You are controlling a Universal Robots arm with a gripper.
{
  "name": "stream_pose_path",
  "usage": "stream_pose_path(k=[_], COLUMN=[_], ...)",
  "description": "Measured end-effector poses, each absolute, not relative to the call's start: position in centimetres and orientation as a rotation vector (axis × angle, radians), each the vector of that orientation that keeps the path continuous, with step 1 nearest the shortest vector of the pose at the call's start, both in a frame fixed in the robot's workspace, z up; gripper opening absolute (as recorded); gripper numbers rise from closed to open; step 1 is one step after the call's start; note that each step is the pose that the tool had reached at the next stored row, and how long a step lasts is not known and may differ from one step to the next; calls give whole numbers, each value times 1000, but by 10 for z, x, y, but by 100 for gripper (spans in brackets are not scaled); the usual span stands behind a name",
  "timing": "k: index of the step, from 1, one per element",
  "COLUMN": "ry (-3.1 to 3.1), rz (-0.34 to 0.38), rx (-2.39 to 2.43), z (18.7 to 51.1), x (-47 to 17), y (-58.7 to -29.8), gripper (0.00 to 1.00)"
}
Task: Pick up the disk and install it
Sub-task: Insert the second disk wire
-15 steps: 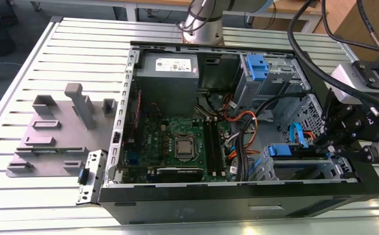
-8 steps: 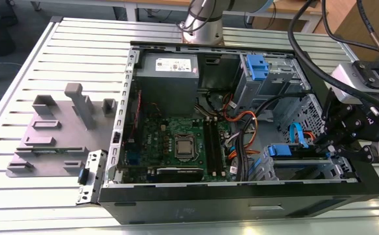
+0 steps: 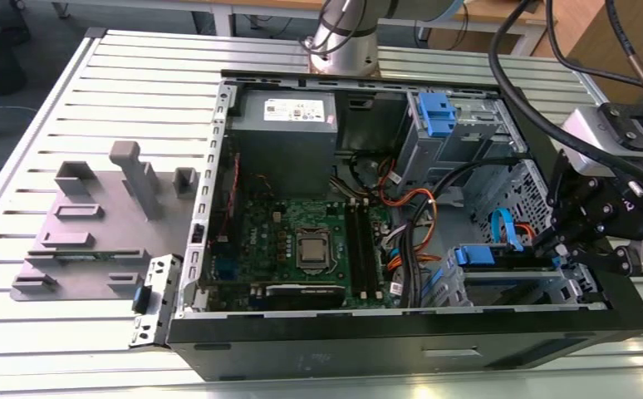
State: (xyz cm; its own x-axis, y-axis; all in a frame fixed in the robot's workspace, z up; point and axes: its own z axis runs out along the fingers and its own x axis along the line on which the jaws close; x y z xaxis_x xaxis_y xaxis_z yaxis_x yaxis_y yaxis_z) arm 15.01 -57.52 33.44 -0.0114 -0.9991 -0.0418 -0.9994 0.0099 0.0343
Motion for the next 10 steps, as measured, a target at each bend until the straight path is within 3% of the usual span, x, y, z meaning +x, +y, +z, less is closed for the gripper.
stream_pose_path(k=[10], ry=[2228], rz=[84], rx=[-2205], z=[338], x=[150], y=[-575], gripper=[16])
